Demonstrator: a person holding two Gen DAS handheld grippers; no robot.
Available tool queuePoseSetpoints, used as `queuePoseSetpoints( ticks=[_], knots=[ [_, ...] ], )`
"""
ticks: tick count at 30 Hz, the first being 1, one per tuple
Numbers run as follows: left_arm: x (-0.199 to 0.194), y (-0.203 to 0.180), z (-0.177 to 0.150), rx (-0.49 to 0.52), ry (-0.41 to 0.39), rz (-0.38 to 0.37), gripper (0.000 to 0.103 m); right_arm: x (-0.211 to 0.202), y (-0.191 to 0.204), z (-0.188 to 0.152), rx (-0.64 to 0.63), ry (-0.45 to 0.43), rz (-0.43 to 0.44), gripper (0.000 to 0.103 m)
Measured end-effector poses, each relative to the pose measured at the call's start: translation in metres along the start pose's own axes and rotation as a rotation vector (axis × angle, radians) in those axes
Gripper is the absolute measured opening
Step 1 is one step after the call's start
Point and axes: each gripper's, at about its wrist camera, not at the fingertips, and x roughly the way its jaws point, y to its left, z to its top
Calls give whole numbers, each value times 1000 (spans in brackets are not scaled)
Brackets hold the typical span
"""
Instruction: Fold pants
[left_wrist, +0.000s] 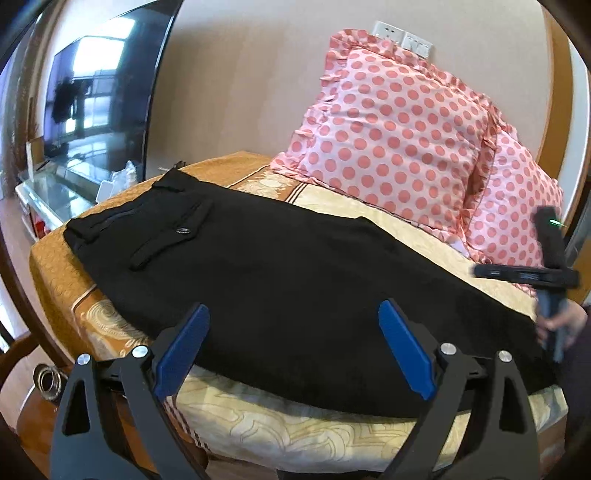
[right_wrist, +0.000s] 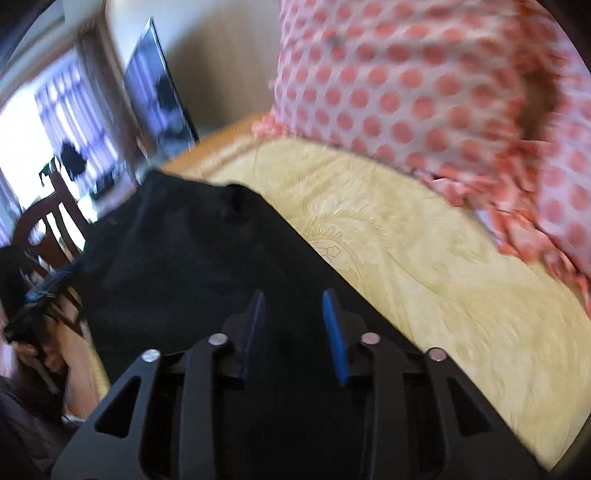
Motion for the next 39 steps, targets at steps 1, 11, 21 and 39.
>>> queuePoseSetpoints(
  ticks=[1, 11, 21, 39],
  knots=[
    [2, 0, -1, 6, 3, -2, 95, 14, 1, 5, -20, 27, 0, 24],
    [19, 2, -7, 50, 25, -25, 97, 45, 18, -1, -175, 100, -25, 25],
    [22, 2, -9, 46, 30, -27, 97, 49, 19, 1, -215, 115, 17, 11],
    [26, 4, -5, 47, 29, -22, 97, -3, -34, -7, 59, -72, -208, 53]
  ],
)
